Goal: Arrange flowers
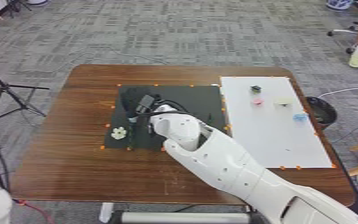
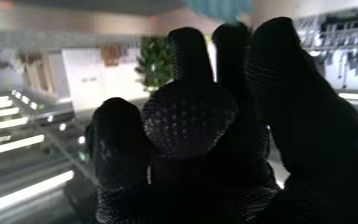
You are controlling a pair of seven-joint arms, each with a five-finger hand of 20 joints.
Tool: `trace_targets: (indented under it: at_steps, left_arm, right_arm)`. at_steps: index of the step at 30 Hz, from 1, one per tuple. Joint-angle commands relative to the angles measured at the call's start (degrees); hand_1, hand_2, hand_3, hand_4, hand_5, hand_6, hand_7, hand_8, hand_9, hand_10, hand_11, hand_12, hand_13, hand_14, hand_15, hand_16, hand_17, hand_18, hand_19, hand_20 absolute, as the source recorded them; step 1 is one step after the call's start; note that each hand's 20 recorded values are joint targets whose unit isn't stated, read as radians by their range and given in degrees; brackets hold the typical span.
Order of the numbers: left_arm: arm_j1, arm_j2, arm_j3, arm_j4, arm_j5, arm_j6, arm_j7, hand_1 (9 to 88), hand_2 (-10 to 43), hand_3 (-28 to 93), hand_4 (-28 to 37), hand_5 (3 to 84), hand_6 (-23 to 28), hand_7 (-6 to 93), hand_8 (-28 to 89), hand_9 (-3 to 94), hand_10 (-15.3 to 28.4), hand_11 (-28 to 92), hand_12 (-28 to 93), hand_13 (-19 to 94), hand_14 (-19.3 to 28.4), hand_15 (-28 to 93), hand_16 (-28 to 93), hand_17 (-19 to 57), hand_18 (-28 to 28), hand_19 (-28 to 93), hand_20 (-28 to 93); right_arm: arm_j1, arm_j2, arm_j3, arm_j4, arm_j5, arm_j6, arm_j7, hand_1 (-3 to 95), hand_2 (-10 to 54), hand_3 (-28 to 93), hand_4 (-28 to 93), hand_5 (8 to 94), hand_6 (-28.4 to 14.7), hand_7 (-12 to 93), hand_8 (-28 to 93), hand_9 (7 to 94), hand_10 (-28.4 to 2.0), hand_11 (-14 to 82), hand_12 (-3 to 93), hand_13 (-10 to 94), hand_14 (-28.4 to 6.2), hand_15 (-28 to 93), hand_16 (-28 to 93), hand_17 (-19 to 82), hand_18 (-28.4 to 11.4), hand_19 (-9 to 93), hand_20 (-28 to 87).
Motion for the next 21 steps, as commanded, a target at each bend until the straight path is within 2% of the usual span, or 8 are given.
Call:
trace_targets:
  at_steps: [1,4,9,13,15,17,19,21]
  left_arm:
    - [0.73,17.62,25.22,-4.62,-0.99,4.99,-1.38,26.7,15.9,67,-28.3,48.6,5.6,10.3,-7,48.8,15.4,19,7,38,15.0,12,-3,12.6,9.1,6,18]
    - [1.43,17.32,24.5,-4.77,-0.92,4.03,-1.13,26.7,15.8,67,-28.3,48.6,5.6,10.2,-7,48.8,15.4,19,7,38,15.0,12,-3,12.7,9.0,6,18]
    - [1.77,17.23,23.85,-4.85,-0.87,3.3,-0.79,26.7,15.6,67,-28.3,48.7,5.6,10.2,-7,48.9,15.5,19,7,38,15.0,12,-3,12.7,8.9,6,18]
    - [3.02,16.68,22.43,-5.27,-0.43,2.41,-0.53,26.7,15.6,67,-28.3,48.7,5.6,10.2,-7,48.8,15.5,19,7,38,15.0,12,-3,12.8,8.9,6,18]
    - [4.27,15.78,21.13,-5.55,-0.03,1.73,-0.29,26.6,15.6,67,-28.3,48.7,5.6,10.2,-7,48.9,15.5,19,7,38,15.0,12,-3,12.8,8.9,6,18]
    - [5.71,14.9,19.78,-5.71,-0.09,1.24,0.34,26.3,15.2,67,-28.3,48.7,5.6,10.2,-7,48.9,15.5,19,7,38,15.1,12,-3,12.7,8.9,6,18]
    - [6.04,14.59,19.48,-5.82,-0.05,2.08,0.31,25.8,14.6,68,-28.3,48.7,5.6,10.2,-7,48.9,15.5,19,7,38,15.1,12,-3,12.7,8.9,6,18]
    - [7.27,14.05,18.33,-5.93,-0.19,2.09,0.43,25.3,13.8,68,-28.3,48.7,5.6,10.2,-7,48.9,15.5,19,7,38,15.1,12,-3,12.5,9.0,6,18]
  right_arm:
    - [-0.05,-0.49,0.38,0.59,-1.01,1.27,-0.58,57.4,-8.1,53,-16,79.4,3.2,17,4,82.3,-9.3,9.3,19.5,93,-1.0,56,31,62,-15.2,93,53]
    - [0.4,-0.43,-0.24,0.93,-0.06,3.16,-0.41,57.8,-8.3,53,-16,79.7,3.2,17,4,82.9,-9.4,9.1,19.7,93,-0.9,56,32,62,-15.2,93,54]
    - [1.02,-0.08,-1.21,0.65,1.21,4.42,-0.13,57.8,-8.4,53,-16,80.2,3.1,17,4,83.5,-9.2,8.7,20.1,94,-0.8,56,32,63,-15.0,93,54]
    - [1.1,0.29,-1.23,0.25,2.59,4.16,0.06,57.1,-8.6,54,-15,80.0,2.9,17,5,83.2,-9.3,8.4,20.3,94,-0.8,56,32,63,-15.1,93,54]
    - [1.57,1.45,-1.84,-1.07,4.46,3.17,0.75,55.5,-8.0,55,-14,79.0,2.5,17,5,81.3,-10.1,9.8,19.2,93,-0.9,56,33,63,-15.2,93,54]
    - [2.47,3.4,-2.84,-3.27,7.7,2.64,1.82,52.0,-7.6,55,-13,76.3,1.4,17,5,78.3,-11.0,13.2,15.1,92,-1.6,56,33,62,-15.4,93,55]
    - [3.65,6.01,-3.87,-6.56,10.99,1.73,3.28,43.4,-6.0,60,-14,71.8,0.2,16,2,73.9,-12.6,12.4,14.6,90,-2.8,55,33,58,-16.2,93,52]
    - [4.92,9.03,-4.86,-10.42,15.84,2.04,5.17,37.5,-3.7,63,-13,68.4,-0.3,16,-8,70.5,-13.2,11.6,14.5,88,-4.1,53,32,55,-16.9,92,48]
